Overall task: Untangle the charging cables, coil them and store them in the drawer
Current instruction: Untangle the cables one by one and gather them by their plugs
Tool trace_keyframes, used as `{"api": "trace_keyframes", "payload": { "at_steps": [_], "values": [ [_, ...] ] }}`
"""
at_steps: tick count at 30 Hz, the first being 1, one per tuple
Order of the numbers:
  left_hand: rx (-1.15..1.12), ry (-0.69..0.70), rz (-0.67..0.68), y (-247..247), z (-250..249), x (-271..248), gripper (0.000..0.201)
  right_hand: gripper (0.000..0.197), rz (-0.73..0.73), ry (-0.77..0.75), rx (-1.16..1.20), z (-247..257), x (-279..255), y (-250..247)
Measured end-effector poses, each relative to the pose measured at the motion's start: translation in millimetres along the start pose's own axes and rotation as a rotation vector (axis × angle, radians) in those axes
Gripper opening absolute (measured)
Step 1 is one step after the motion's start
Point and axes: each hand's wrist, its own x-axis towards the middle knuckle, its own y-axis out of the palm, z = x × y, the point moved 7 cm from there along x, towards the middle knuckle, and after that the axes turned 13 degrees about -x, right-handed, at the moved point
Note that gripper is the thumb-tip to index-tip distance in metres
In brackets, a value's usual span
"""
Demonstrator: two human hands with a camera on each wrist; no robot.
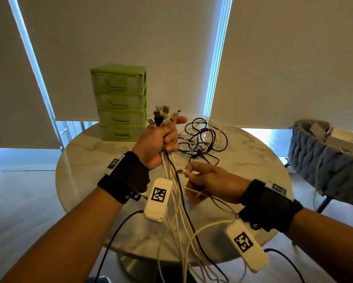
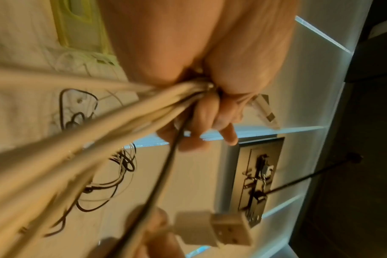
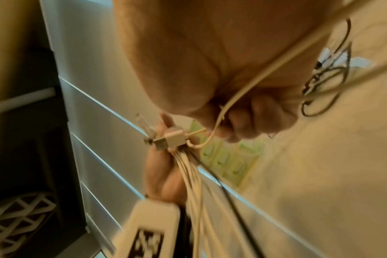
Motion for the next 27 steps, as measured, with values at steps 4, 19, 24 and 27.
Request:
{"api": "trace_keyframes", "payload": {
  "at_steps": [4,19,24,27],
  "values": [
    [0.002,-0.069,-0.053,-22.4,2.2,-2.4,0.029,0.019,-0.277,-0.032,0.005,5.8,-4.1,-44.0],
    [0.081,-0.296,-0.250,-55.4,13.4,-3.8,0.017,0.010,-0.899,0.006,-0.378,19.4,-27.7,-141.4],
    [0.008,-0.193,-0.284,-57.8,6.9,-5.2,0.020,0.011,-0.818,-0.021,-0.420,17.0,-21.7,-123.7],
    [-0.012,-0.180,-0.218,-43.7,9.6,-3.4,0.016,0.011,-0.783,-0.061,-0.423,27.3,-17.0,-108.6]
  ]
}}
